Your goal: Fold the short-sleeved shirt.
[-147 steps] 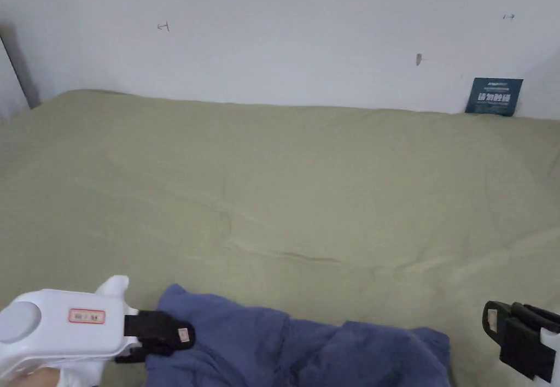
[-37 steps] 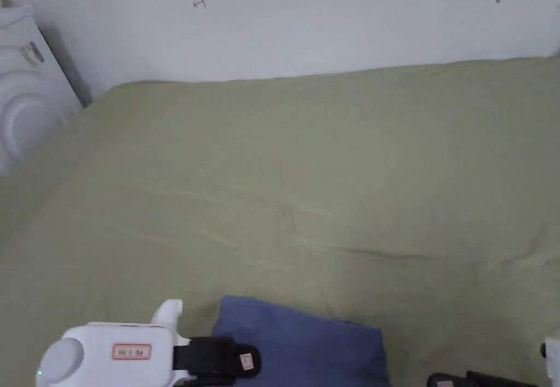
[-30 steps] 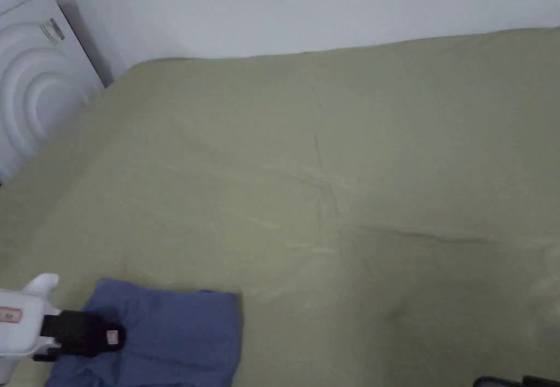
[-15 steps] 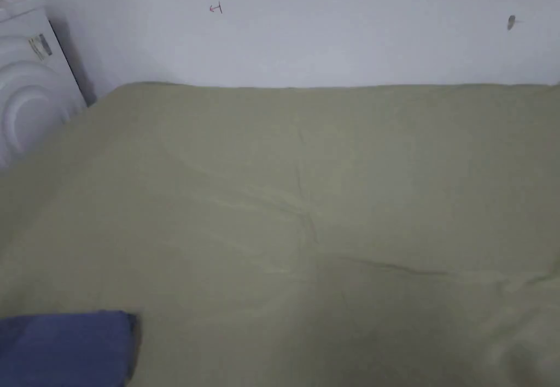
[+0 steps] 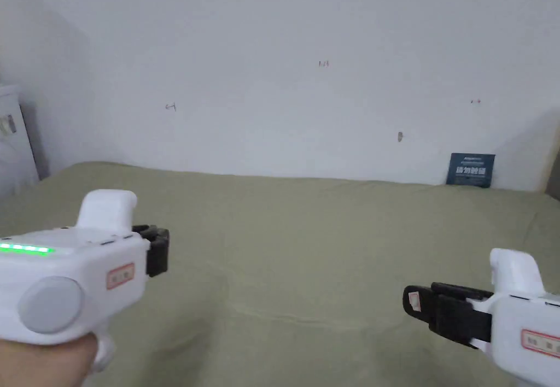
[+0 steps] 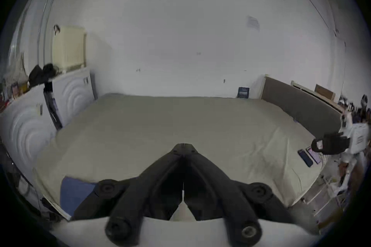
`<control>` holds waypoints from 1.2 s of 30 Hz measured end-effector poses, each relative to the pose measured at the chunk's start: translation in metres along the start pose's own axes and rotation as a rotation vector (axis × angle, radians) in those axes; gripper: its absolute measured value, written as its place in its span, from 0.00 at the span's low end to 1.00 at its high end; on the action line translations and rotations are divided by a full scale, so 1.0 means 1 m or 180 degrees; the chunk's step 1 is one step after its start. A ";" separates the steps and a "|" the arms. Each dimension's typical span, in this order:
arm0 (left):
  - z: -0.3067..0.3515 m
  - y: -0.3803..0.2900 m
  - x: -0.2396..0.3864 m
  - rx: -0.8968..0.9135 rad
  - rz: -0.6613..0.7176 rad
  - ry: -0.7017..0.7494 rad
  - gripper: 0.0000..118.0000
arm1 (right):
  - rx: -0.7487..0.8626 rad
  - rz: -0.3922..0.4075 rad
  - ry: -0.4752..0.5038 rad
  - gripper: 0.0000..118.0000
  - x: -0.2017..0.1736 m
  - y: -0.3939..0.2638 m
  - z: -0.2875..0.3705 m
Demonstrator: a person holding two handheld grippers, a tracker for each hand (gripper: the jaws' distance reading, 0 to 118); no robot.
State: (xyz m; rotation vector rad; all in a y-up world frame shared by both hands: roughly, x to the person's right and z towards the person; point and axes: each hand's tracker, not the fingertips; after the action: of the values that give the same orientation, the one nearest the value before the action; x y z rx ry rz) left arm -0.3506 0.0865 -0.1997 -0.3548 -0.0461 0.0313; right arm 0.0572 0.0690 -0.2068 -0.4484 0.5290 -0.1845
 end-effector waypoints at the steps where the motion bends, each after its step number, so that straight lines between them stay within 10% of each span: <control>1: -0.002 0.000 0.019 -0.0002 0.0037 -0.0006 0.00 | 0.0117 0.0136 -0.0312 0.00 -0.005 0.007 0.003; 6: -0.011 -0.004 0.086 0.0215 -0.0329 0.0381 0.00 | 0.0602 0.0862 -0.2054 0.00 -0.035 0.019 0.003; 9: -0.009 -0.014 0.111 0.0280 -0.0229 0.0465 0.00 | 0.0937 0.1007 -0.2529 0.00 -0.039 0.001 -0.006; 18: -0.002 -0.025 0.123 0.0237 -0.0169 0.0352 0.00 | 0.0850 0.0620 -0.2226 0.01 -0.038 -0.010 -0.005; 21: 0.006 -0.021 0.123 0.0327 -0.0116 0.0184 0.15 | 0.1072 0.0765 -0.2273 0.06 -0.047 -0.008 -0.001; 23: 0.011 -0.017 0.129 0.0617 -0.0254 0.0545 0.99 | 0.1281 0.0829 -0.2352 0.69 -0.049 -0.008 0.004; 24: 0.024 -0.015 0.129 0.0814 -0.0341 0.0494 0.99 | 0.1376 0.0771 -0.2111 0.82 -0.053 -0.007 0.007; 36: 0.019 -0.005 0.127 0.0584 -0.0160 0.0548 1.00 | 0.1314 0.0710 -0.2102 0.82 -0.060 0.004 0.016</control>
State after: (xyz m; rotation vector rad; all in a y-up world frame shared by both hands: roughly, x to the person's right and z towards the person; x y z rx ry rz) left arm -0.2250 0.0935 -0.1755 -0.1719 0.1176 -0.0445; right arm 0.0154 0.0956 -0.1696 -0.0292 -0.1145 0.0743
